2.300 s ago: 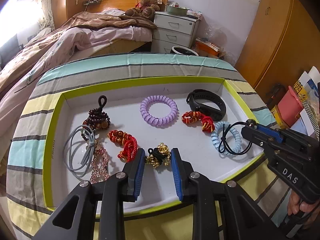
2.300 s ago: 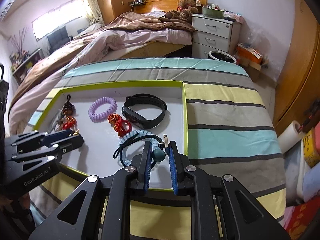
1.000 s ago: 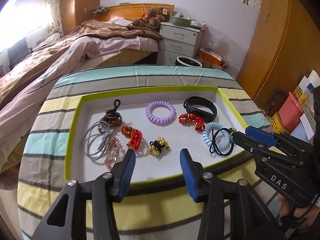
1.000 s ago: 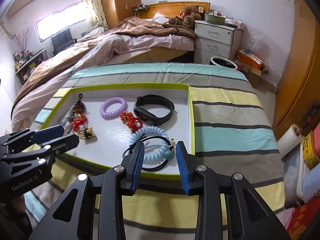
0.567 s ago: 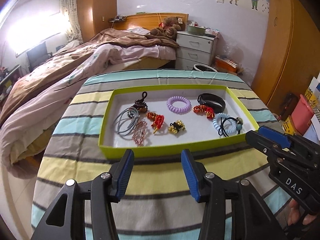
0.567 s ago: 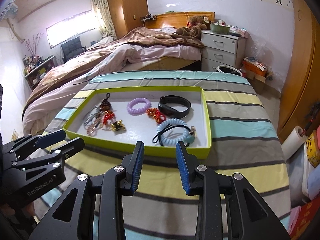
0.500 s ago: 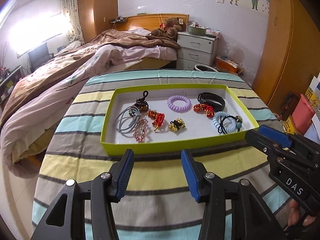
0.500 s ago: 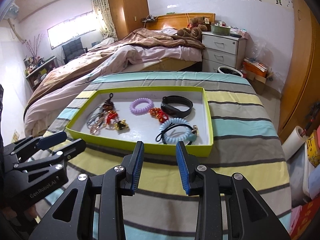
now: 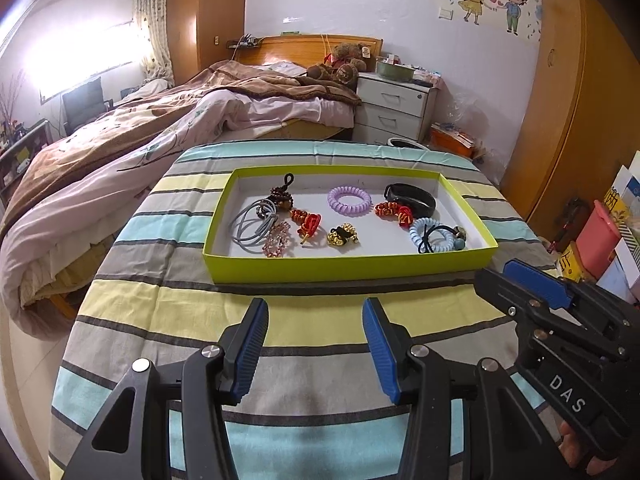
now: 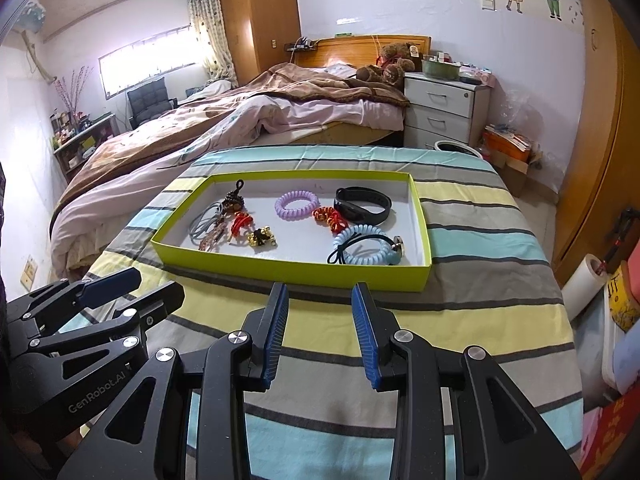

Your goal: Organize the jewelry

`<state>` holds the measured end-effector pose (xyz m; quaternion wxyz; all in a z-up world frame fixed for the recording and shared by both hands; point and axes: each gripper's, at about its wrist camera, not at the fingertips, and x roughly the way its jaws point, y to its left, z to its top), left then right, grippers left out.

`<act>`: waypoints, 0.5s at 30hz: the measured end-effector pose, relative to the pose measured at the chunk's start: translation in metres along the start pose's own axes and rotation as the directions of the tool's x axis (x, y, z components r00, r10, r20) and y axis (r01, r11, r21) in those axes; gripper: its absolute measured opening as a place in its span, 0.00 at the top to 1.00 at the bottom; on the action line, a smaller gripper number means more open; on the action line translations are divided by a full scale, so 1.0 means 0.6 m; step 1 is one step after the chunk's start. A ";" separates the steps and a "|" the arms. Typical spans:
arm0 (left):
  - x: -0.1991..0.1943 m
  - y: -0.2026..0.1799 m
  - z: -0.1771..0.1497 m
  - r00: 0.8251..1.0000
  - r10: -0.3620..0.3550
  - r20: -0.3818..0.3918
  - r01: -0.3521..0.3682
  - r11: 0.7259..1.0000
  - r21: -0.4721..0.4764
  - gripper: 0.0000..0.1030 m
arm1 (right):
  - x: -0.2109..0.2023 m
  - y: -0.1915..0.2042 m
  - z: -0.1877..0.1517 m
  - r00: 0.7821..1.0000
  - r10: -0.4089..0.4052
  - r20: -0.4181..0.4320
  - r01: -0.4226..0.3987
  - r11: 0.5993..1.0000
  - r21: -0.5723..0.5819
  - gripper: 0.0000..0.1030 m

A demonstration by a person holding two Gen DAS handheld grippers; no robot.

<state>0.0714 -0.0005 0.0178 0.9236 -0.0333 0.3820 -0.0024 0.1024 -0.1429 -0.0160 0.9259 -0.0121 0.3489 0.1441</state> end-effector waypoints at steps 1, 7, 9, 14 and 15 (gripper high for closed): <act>-0.002 -0.001 -0.001 1.000 -0.002 0.004 0.002 1.000 0.004 0.53 | -0.001 0.001 -0.002 1.000 0.002 0.001 -0.002 1.000 0.001 0.67; -0.005 -0.001 -0.005 1.000 0.005 0.005 -0.005 1.000 0.006 0.53 | -0.004 0.004 -0.006 1.000 0.008 0.000 -0.008 1.000 0.003 0.67; -0.006 0.000 -0.006 1.000 0.008 0.004 -0.008 1.000 0.004 0.53 | -0.004 0.005 -0.006 1.000 0.008 0.000 -0.008 1.000 0.004 0.67; -0.009 0.000 -0.005 1.000 0.011 0.009 -0.011 1.000 0.006 0.53 | -0.005 0.004 -0.007 1.000 0.008 0.000 -0.008 1.000 0.004 0.67; -0.009 0.000 -0.005 1.000 0.011 0.006 -0.011 1.000 0.004 0.53 | -0.005 0.004 -0.007 1.000 0.008 0.000 -0.008 1.000 0.005 0.67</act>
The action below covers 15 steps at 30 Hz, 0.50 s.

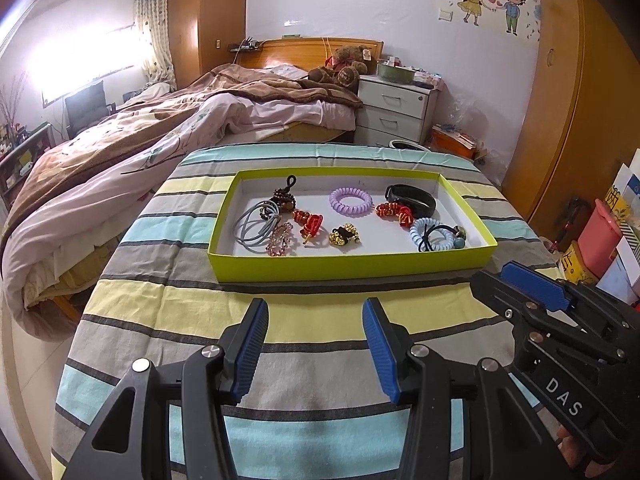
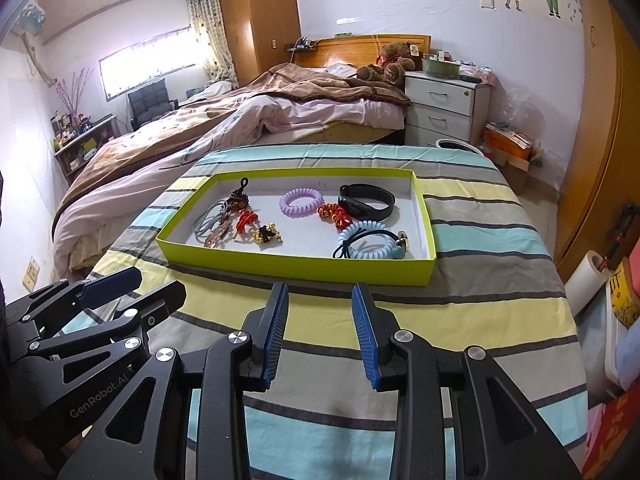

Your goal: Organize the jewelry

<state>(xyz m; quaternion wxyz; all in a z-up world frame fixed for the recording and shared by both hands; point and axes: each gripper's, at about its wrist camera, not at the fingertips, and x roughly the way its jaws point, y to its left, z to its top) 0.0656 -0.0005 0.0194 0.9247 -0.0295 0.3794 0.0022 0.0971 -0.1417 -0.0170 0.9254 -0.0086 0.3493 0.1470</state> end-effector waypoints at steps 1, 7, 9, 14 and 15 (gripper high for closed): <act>-0.002 0.000 0.000 1.000 -0.001 0.000 0.001 1.000 -0.001 0.53 | 0.000 0.000 0.000 1.000 -0.001 0.000 0.001 1.000 0.000 0.67; 0.000 0.004 0.000 1.000 0.015 -0.006 -0.015 1.000 -0.006 0.53 | 0.000 0.000 -0.001 1.000 0.004 -0.004 -0.004 1.000 0.008 0.67; 0.001 0.006 0.000 1.000 0.011 -0.009 -0.012 1.000 -0.007 0.53 | 0.001 -0.001 -0.002 1.000 0.000 -0.008 0.000 1.000 0.013 0.67; 0.000 0.007 -0.001 1.000 0.012 -0.011 -0.012 1.000 -0.009 0.53 | 0.002 -0.003 -0.003 1.000 -0.003 -0.011 0.004 1.000 0.019 0.67; 0.000 0.007 -0.002 1.000 0.012 -0.012 -0.012 1.000 -0.009 0.53 | 0.002 -0.004 -0.003 1.000 -0.004 -0.011 0.004 1.000 0.021 0.67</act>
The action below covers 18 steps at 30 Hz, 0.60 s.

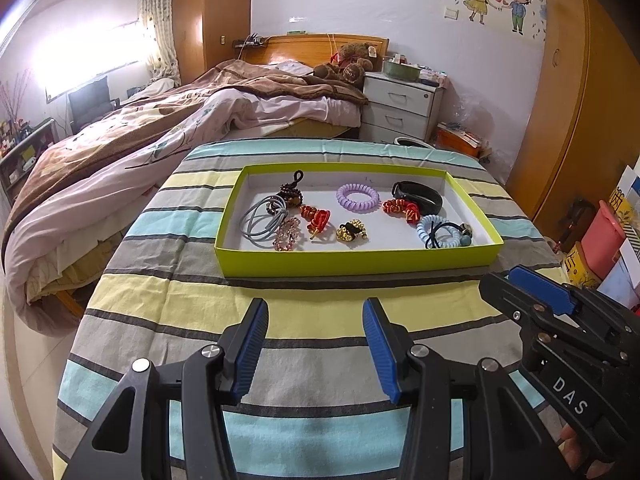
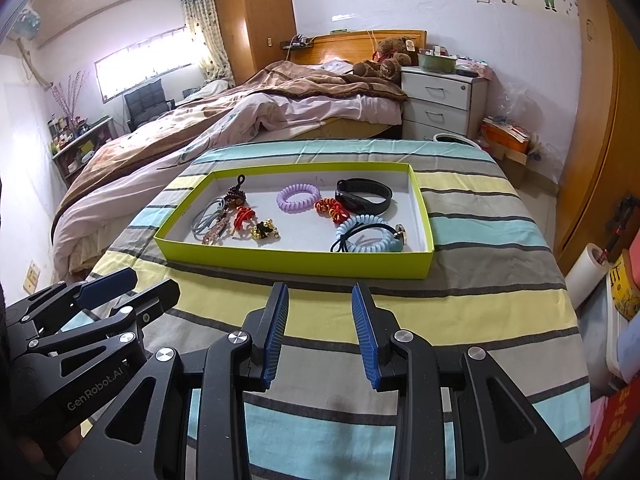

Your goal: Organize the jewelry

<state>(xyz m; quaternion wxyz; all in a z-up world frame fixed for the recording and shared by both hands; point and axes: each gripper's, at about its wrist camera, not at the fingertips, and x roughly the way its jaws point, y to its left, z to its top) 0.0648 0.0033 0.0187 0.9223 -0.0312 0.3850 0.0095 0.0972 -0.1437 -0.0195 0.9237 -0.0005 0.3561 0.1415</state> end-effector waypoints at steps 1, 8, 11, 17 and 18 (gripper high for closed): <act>0.000 0.000 -0.001 1.000 0.001 -0.001 -0.001 1.000 -0.001 0.53 | 0.000 0.000 0.000 1.000 0.000 -0.001 0.000 1.000 0.002 0.67; -0.003 -0.001 -0.002 1.000 0.006 0.000 -0.006 1.000 0.003 0.53 | 0.000 0.000 -0.002 1.000 0.002 -0.001 -0.002 1.000 0.002 0.67; -0.004 -0.001 -0.003 1.000 0.008 0.000 -0.008 1.000 0.002 0.53 | -0.001 0.002 -0.004 1.000 0.001 0.002 -0.001 1.000 -0.003 0.67; -0.007 0.003 -0.004 1.000 0.010 -0.001 -0.010 1.000 0.003 0.53 | 0.000 0.003 -0.003 1.000 0.003 0.000 -0.003 1.000 -0.002 0.67; -0.007 0.003 -0.003 1.000 0.010 -0.002 -0.010 1.000 0.002 0.53 | -0.001 0.003 -0.003 1.000 0.004 0.000 -0.004 1.000 -0.002 0.67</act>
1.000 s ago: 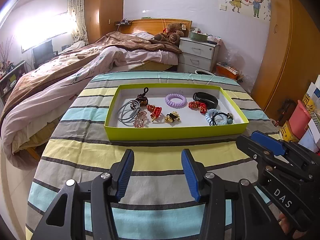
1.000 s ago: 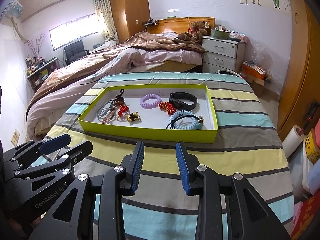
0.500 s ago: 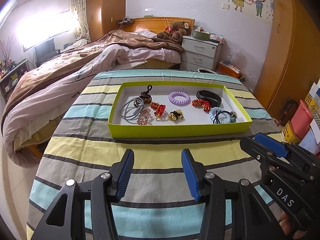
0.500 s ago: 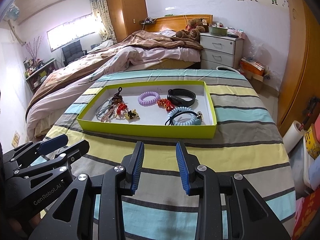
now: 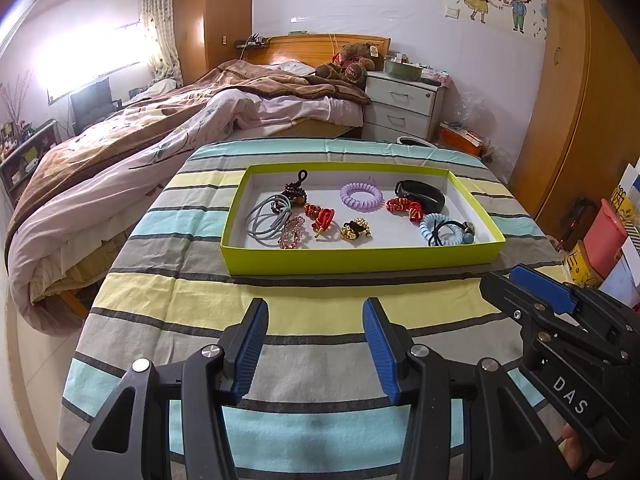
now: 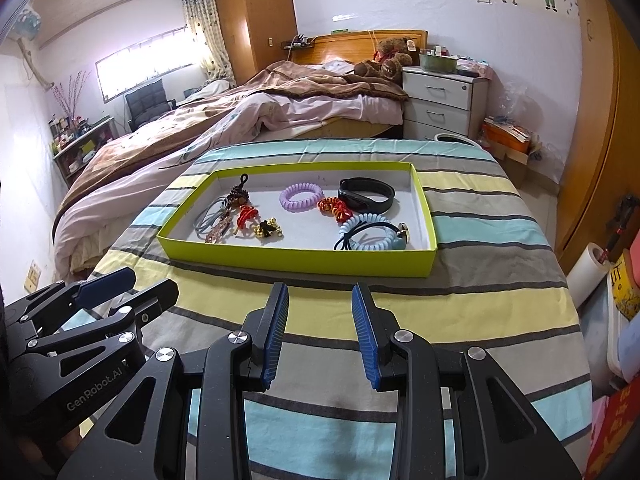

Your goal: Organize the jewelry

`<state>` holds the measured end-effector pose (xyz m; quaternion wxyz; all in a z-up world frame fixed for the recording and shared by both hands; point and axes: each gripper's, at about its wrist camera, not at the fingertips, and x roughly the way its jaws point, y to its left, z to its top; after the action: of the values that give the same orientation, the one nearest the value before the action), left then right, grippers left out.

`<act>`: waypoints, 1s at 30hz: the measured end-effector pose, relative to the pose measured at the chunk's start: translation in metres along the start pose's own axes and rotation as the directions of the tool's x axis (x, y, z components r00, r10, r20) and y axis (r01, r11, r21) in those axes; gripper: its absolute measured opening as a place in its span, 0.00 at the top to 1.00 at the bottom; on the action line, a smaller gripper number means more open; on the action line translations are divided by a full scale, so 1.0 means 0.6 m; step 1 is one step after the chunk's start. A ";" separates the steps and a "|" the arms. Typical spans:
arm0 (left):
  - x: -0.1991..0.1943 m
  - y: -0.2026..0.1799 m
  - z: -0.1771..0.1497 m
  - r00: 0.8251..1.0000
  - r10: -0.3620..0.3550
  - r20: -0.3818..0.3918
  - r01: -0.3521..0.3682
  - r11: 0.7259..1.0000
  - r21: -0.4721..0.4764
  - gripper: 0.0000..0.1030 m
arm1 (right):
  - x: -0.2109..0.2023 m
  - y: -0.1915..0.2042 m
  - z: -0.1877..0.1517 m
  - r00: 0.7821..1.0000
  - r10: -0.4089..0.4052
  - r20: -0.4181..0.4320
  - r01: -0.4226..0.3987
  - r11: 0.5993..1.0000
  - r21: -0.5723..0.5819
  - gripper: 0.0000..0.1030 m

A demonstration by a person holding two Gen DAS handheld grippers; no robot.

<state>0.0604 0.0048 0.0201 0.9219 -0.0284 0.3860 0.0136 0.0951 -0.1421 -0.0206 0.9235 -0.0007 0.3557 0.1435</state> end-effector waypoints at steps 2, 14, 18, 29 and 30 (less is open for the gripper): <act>0.000 0.001 0.000 1.000 0.001 -0.002 -0.001 1.000 -0.002 0.53 | 0.000 0.000 0.000 1.000 0.000 0.000 0.000 1.000 0.000 0.67; -0.001 0.007 0.000 1.000 0.002 -0.004 -0.002 1.000 -0.005 0.53 | -0.001 0.001 0.000 1.000 0.000 -0.001 0.000 1.000 0.000 0.67; 0.001 0.007 -0.001 1.000 0.003 -0.005 -0.003 1.000 -0.005 0.53 | -0.001 0.001 0.000 1.000 -0.001 -0.001 0.001 1.000 0.001 0.67; -0.002 0.009 0.000 1.000 0.006 0.009 -0.006 1.000 -0.014 0.53 | -0.002 0.002 -0.002 1.000 -0.003 -0.003 0.003 1.000 0.001 0.67; -0.002 0.008 0.000 1.000 0.006 0.010 -0.005 1.000 -0.014 0.53 | -0.001 0.001 -0.002 1.000 -0.003 -0.003 0.003 1.000 0.002 0.67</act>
<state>0.0592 0.0098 0.0208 0.9236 -0.0339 0.3813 0.0190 0.0935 -0.1416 -0.0209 0.9232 -0.0008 0.3573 0.1416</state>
